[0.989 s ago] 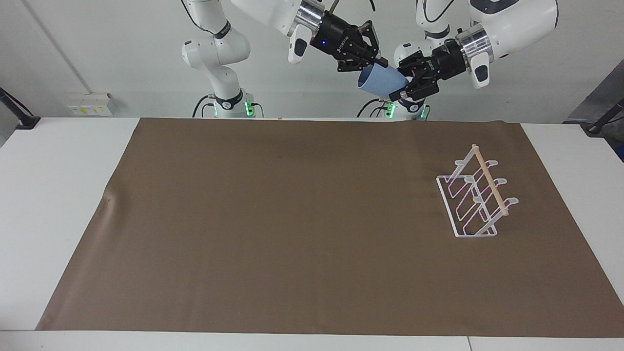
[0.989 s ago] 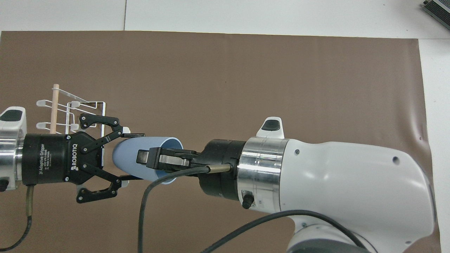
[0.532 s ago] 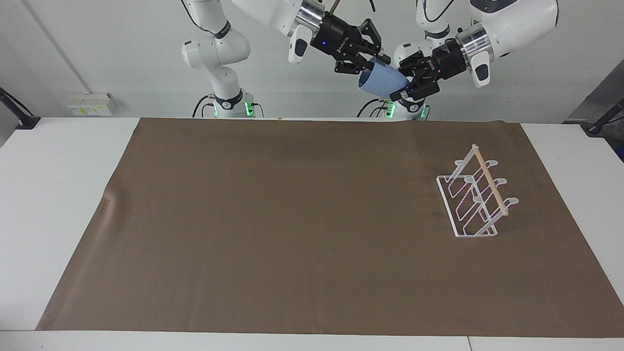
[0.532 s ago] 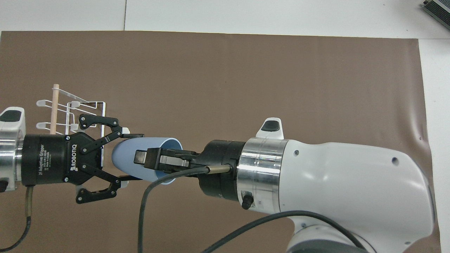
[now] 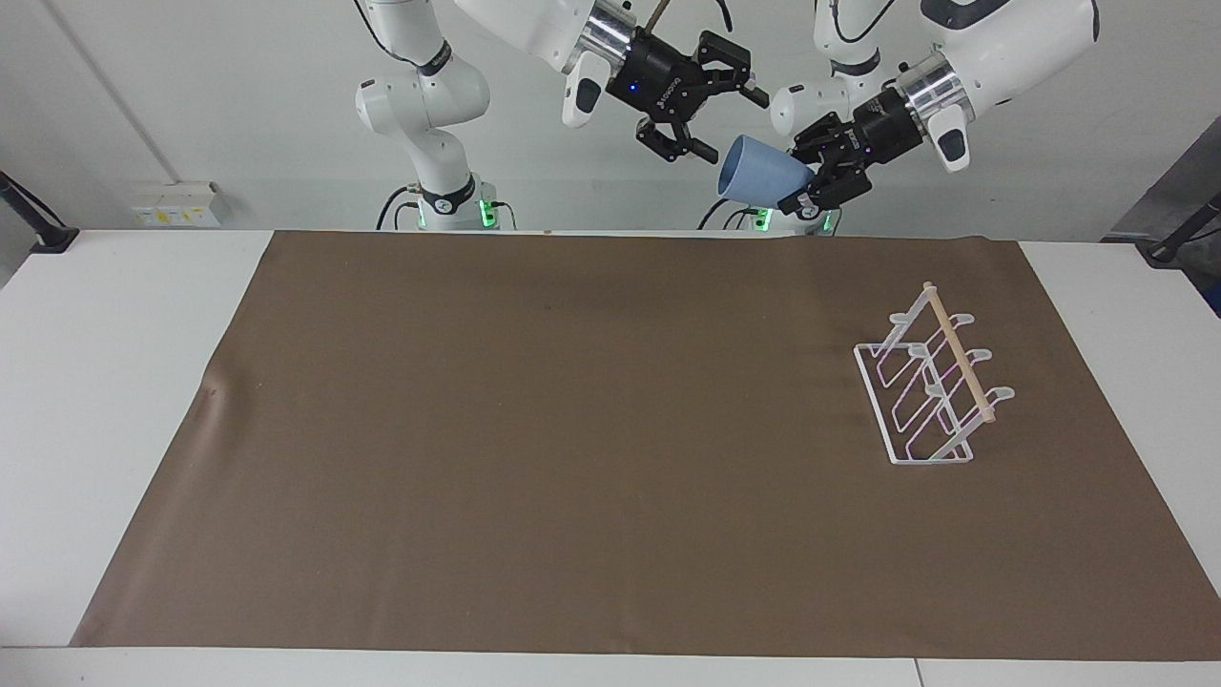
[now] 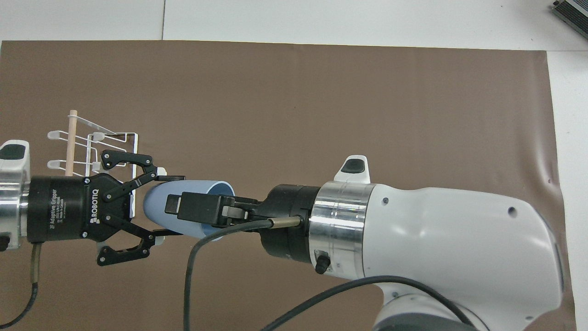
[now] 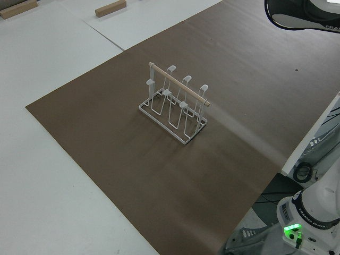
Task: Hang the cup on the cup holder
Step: 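Grasp the cup with the left gripper while the right gripper releases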
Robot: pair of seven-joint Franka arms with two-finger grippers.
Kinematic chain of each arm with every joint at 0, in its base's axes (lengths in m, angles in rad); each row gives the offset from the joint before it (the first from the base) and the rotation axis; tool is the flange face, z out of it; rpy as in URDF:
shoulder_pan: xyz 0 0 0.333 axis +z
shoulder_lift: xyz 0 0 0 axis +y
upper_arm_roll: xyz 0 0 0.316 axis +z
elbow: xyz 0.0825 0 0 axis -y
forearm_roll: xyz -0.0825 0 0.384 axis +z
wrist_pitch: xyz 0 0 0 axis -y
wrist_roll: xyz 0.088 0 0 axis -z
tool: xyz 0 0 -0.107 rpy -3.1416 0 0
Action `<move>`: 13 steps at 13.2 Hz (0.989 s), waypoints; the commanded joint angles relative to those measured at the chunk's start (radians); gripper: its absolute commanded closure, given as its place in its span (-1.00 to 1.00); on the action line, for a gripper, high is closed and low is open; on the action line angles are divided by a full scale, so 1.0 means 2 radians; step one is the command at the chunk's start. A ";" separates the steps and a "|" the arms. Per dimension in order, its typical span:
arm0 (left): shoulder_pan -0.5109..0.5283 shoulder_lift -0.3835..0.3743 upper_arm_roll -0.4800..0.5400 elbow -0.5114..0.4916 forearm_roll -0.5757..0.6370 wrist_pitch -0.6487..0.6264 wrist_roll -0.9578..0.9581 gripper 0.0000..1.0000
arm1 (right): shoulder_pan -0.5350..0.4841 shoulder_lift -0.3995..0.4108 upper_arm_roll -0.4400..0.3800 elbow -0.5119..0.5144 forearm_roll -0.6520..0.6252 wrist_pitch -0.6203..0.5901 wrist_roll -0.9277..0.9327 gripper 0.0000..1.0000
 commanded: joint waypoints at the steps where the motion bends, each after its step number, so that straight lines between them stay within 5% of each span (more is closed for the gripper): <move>1: 0.000 -0.008 -0.006 0.007 0.073 0.013 0.002 1.00 | -0.010 -0.009 0.005 -0.007 -0.085 -0.019 -0.031 -1.00; 13: -0.015 0.037 -0.060 0.012 0.476 0.187 0.018 1.00 | -0.101 -0.043 -0.004 0.022 -0.438 -0.241 -0.087 -1.00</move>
